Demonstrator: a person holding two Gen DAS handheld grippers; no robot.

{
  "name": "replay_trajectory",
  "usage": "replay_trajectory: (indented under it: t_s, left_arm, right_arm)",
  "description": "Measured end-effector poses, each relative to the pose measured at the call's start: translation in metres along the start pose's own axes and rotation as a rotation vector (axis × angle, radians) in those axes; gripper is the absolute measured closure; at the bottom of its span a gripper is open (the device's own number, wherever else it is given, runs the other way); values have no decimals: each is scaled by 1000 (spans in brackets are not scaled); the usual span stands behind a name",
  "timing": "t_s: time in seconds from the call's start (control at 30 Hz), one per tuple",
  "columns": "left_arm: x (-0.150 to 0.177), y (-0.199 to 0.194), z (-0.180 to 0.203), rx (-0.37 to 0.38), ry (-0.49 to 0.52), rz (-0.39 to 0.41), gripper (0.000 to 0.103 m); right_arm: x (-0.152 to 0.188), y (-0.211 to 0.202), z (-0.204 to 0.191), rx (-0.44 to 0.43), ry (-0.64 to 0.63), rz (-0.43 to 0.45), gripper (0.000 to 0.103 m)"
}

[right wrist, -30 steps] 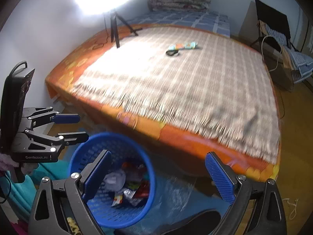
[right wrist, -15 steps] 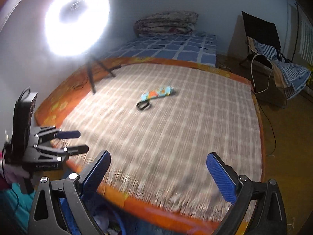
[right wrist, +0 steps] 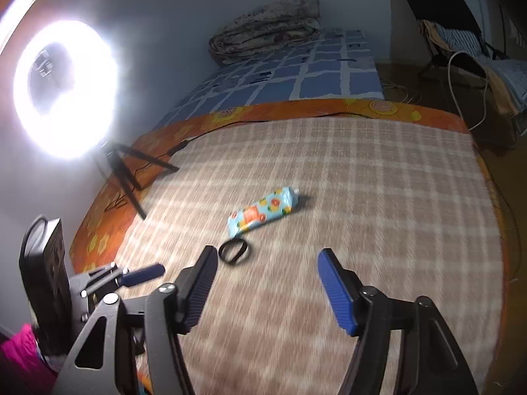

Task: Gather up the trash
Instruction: 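Move both tools back to the bed toward the lotion tube and hair tie, then grasp the black hair tie with the left tool while the right tool grasps the lotion tube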

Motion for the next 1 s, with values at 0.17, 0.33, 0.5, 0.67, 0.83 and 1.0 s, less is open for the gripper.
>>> replay_trajectory:
  t_s: [0.17, 0.33, 0.5, 0.67, 0.83, 1.0]
  left_arm:
    - [-13, 26, -4, 8, -17, -10, 53]
    - [-16, 45, 2, -4, 40, -30, 53]
    - [-21, 57, 3, -15, 64, -23, 59]
    - [-26, 66, 0, -11, 56, -31, 59]
    - [-23, 73, 1, -25, 69, -37, 68]
    - [-21, 75, 2, -48, 88, -22, 83]
  right_arm:
    - [-14, 47, 21, -27, 86, -31, 52]
    - [-24, 82, 36, -17, 129, -38, 57]
    - [-36, 105, 46, -12, 150, -29, 62]
    - [-41, 119, 41, 23, 122, -40, 63]
    - [-42, 126, 33, 62, 77, -52, 65]
    - [-40, 135, 24, 105, 29, -67, 68]
Point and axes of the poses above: each gripper's, at about its wrist camera, not at the fingertips, and y roughly the way its jaws point, z to its right, x to its underside, the point moved 2 cm from there along y, roughly the way its jaws point, and after that the axes turned 7 degrees about -y, right-handed, at the moved point
